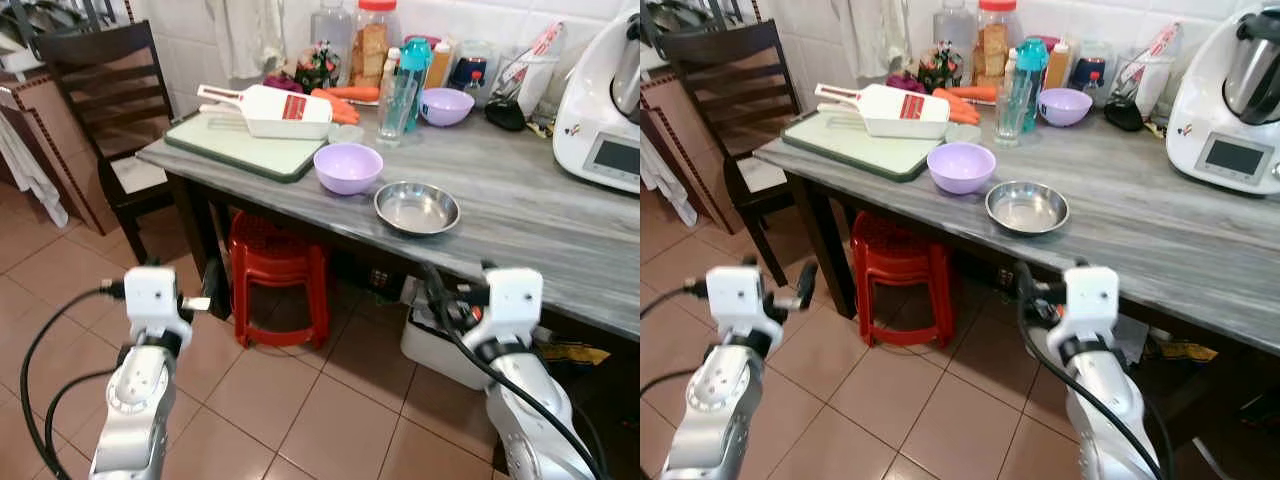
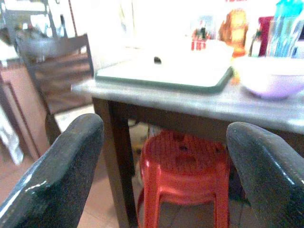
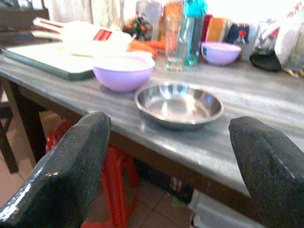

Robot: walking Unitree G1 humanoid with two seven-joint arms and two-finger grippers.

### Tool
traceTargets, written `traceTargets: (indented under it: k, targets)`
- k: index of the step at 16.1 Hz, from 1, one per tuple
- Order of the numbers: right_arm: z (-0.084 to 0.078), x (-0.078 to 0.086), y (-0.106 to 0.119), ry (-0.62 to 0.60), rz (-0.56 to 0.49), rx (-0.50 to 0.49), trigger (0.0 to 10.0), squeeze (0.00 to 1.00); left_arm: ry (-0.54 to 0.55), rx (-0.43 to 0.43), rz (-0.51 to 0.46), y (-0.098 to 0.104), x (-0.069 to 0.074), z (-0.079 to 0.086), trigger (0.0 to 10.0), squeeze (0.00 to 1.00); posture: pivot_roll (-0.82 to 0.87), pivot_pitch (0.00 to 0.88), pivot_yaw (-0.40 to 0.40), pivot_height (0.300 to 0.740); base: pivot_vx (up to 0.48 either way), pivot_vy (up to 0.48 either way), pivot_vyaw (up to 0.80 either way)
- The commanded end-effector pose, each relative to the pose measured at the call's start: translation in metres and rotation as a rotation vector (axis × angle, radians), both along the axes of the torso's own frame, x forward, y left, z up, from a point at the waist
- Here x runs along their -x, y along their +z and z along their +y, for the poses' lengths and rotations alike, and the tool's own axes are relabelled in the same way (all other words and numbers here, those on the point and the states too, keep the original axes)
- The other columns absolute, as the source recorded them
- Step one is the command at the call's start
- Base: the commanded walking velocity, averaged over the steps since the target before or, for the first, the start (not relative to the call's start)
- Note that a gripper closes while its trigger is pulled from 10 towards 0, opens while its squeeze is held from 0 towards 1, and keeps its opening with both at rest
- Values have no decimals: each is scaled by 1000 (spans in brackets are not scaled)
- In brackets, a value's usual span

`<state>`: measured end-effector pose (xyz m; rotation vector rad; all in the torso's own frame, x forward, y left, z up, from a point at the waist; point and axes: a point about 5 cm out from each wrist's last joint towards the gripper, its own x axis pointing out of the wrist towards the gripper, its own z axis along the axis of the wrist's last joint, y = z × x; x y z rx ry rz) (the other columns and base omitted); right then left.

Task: Setting the table

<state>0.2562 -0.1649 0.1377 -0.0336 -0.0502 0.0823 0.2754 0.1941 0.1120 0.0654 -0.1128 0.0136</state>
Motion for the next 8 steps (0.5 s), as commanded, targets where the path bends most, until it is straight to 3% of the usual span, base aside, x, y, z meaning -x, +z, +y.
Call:
traceTargets:
  k: [1, 5, 6, 8]
  targets:
    - [2, 1, 3, -2, -12, -4, 10000, 0, -6, -8, 5, -1, 0, -2, 10000, 0, -22, 0, 5, 740, 0, 0, 0]
    - [11, 2, 1, 33, -14, -21, 10000, 0, -22, -10, 0, -2, -2, -9, 10000, 0, -15, 0, 9, 740, 0, 0, -770]
    - [12, 1, 1, 33, -8, -43, 10000, 0, -59, -5, 26, -5, -1, -12, 10000, 0, -9, 0, 6, 740, 0, 0, 0]
    - [12, 1, -2, 30, 18, -45, 10000, 0, -73, 22, 62, -9, 0, -14, 10000, 0, -7, 0, 3, 740, 0, 0, -719]
